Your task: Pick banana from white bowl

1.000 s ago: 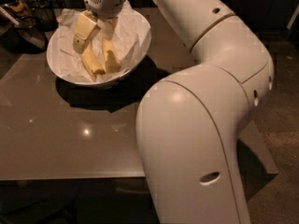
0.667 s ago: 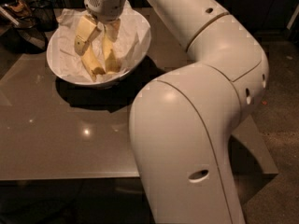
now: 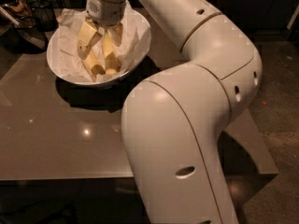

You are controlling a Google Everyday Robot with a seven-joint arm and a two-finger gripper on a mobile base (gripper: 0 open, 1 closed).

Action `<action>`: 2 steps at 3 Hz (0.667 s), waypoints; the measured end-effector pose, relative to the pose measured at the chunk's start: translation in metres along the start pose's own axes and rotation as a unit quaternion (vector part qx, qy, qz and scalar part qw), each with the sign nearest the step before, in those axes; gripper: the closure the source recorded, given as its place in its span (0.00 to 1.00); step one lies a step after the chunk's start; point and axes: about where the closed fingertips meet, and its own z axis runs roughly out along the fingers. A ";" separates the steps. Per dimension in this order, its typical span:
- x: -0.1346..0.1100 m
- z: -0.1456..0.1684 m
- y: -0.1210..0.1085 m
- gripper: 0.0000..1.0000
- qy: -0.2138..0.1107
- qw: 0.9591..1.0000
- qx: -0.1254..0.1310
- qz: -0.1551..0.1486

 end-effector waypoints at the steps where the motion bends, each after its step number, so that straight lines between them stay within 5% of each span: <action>1: 0.002 0.008 -0.004 0.20 0.008 1.000 0.000 0.012; 2: 0.006 0.014 -0.009 0.26 0.008 1.000 -0.010 0.024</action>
Offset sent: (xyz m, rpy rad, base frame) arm -0.0136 -0.0307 -0.0203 -0.0481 0.1302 -0.0420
